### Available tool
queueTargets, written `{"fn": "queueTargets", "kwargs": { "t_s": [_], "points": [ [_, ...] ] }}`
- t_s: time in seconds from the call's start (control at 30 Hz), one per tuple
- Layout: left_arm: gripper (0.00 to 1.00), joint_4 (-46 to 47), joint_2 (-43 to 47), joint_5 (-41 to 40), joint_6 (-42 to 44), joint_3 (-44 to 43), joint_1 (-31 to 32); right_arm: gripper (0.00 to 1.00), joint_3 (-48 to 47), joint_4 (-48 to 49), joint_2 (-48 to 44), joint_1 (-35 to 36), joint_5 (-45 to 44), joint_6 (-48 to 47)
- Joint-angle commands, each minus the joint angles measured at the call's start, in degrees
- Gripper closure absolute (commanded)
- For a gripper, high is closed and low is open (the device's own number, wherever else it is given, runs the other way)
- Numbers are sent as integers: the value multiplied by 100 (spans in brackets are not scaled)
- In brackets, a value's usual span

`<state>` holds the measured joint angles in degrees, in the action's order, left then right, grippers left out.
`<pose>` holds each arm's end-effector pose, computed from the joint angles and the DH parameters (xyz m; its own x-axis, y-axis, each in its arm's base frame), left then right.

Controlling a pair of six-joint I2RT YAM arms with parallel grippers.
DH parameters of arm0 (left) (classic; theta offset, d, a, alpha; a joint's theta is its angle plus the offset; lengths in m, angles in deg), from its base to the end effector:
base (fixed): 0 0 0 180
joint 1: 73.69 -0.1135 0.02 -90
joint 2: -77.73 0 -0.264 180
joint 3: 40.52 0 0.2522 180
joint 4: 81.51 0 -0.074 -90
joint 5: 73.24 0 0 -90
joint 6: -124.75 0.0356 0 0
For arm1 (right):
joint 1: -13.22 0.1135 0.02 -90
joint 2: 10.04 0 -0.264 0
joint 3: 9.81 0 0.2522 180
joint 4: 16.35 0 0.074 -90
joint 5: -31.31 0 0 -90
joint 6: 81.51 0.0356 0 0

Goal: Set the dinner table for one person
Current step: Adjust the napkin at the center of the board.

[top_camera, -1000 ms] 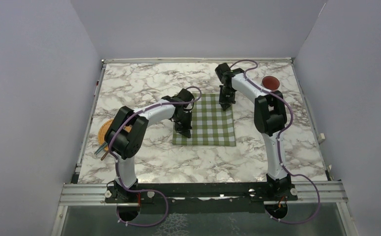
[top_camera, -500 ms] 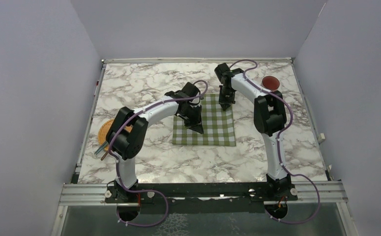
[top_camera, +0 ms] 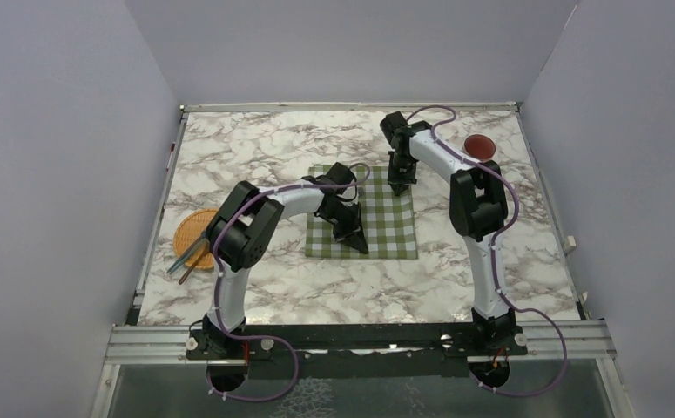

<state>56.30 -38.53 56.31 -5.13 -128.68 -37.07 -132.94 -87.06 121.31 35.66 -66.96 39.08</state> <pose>0.3023 -0.2529 0.1360 -0.9853 0.1163 0.1255 0.0008 0.7367 -0.6763 0.4317 0.1728 0.1684 -0.9601 0.1484 -0.2371 0.1584 0.9871 -0.0238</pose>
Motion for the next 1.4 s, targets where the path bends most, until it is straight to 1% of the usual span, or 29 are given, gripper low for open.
{"fn": "queueTargets", "kwargs": {
  "t_s": [0.0, 0.13, 0.3, 0.5, 0.7, 0.87, 1.03, 1.37],
  "points": [
    [100, 285, -160, 445, -243, 368, 42, 100, 141, -77, 282, 0, -257, 43],
    [100, 210, -193, 396, -300, 746, 47, 99, 152, -75, 303, -1, -308, 43],
    [100, 71, -207, 235, -342, 1011, 34, 99, 274, 0, 266, 3, -320, 24],
    [100, -55, -305, 266, -360, 1184, 22, 100, 440, 81, 184, 4, -355, 17],
    [100, -131, -297, 364, -466, 1659, -77, 99, 525, 131, 124, 1, -377, -8],
    [100, -619, -17, -184, -453, 1853, -269, 99, 546, 162, 93, 3, -407, -33],
    [100, -1193, 296, -877, -432, 1617, -501, 100, 609, 205, 51, -2, -378, -35],
    [100, -1975, 370, -1661, -142, 1310, -829, 100, 659, 289, 13, -1, -329, -31]
  ]
}}
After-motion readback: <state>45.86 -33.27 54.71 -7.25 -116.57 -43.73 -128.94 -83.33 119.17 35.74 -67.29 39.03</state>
